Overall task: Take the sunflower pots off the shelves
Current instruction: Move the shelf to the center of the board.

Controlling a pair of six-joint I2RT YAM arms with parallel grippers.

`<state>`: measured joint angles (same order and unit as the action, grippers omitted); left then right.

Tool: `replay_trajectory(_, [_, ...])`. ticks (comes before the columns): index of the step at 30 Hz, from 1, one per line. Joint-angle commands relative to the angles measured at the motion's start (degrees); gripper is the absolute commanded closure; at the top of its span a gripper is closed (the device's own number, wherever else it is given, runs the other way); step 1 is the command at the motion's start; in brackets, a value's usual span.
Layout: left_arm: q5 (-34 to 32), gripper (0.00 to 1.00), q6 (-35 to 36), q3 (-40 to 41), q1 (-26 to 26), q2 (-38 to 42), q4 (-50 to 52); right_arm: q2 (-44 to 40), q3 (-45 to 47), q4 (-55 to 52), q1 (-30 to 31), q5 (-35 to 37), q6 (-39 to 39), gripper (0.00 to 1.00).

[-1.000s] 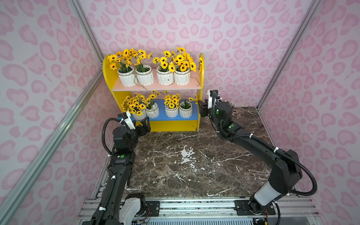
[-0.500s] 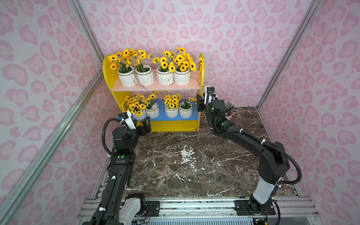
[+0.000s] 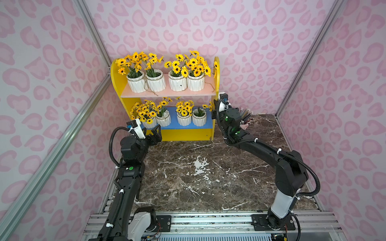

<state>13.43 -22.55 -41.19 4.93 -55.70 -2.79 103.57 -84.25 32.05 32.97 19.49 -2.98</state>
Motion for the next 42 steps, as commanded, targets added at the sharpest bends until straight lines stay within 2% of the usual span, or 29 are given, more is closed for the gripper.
replay_trajectory(1, [-0.8, 0.11, 0.4, -0.3, 0.1, 0.4, -1.2, -0.1, -0.2, 4.5, -0.2, -2.0, 2.9, 1.0])
replay_trajectory(23, [-2.6, 0.12, 0.5, -3.5, 0.1, -0.2, 0.7, -6.9, 3.2, 4.9, -0.9, 0.1, -0.4, 1.0])
replay_trajectory(27, [-4.7, 0.13, 1.1, -4.1, 0.1, 0.3, 1.4, -8.5, 5.0, 5.1, -1.7, -0.1, 0.2, 1.0])
replay_trajectory(30, [-9.0, 0.13, 1.6, -5.2, 0.1, -0.1, 1.8, -9.5, 5.8, 5.0, -2.0, -0.1, -0.2, 1.0])
replay_trajectory(35, [-17.8, 0.16, 5.4, -9.5, 1.0, -4.2, 1.0, -11.6, 9.2, 5.0, -3.1, -0.5, 0.2, 1.0])
replay_trajectory(42, [-15.2, 0.15, 12.4, -14.8, 6.7, -11.9, -2.1, -12.3, 10.7, 4.8, -5.0, -3.7, 3.0, 1.0])
